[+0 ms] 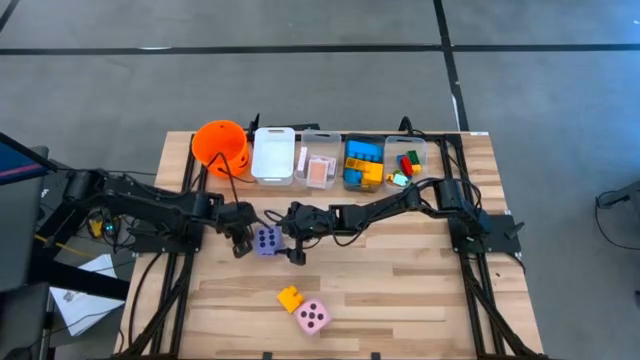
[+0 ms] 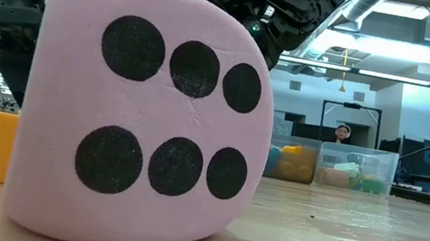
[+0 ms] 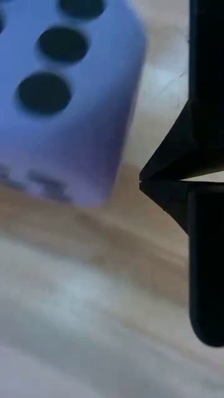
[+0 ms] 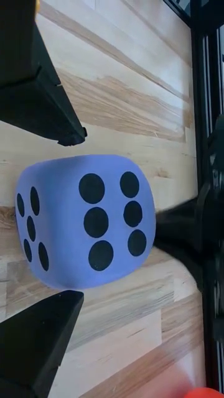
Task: Pick & Place Toys
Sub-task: Put the purple die into the white bin
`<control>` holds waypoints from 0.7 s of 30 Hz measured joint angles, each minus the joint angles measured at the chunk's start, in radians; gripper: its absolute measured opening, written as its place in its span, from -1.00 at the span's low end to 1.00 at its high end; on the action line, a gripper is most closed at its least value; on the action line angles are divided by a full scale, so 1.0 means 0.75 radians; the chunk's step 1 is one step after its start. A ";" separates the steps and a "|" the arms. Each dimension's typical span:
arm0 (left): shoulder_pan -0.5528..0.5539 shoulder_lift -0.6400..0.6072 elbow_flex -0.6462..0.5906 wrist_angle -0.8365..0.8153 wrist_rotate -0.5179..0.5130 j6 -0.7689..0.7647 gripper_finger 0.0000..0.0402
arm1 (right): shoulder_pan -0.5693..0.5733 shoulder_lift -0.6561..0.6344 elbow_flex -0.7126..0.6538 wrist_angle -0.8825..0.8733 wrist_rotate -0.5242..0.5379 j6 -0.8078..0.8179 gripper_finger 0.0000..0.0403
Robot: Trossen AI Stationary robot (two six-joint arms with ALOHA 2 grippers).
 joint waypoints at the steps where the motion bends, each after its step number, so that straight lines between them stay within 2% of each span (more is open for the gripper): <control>1: -0.018 0.000 0.000 0.000 0.004 0.000 -1.00 | 0.000 0.000 0.000 0.000 0.000 0.000 0.99; 5: -0.078 0.000 0.000 0.011 0.004 0.003 -1.00 | 0.000 0.000 0.000 0.000 0.000 0.000 0.99; 11: -0.093 0.000 -0.001 0.218 0.007 0.117 -1.00 | -0.001 -0.001 -0.001 -0.002 0.008 0.000 0.99; 21: -0.091 0.001 -0.002 0.194 -0.030 0.131 -1.00 | 0.001 -0.001 -0.001 -0.003 0.001 0.000 0.99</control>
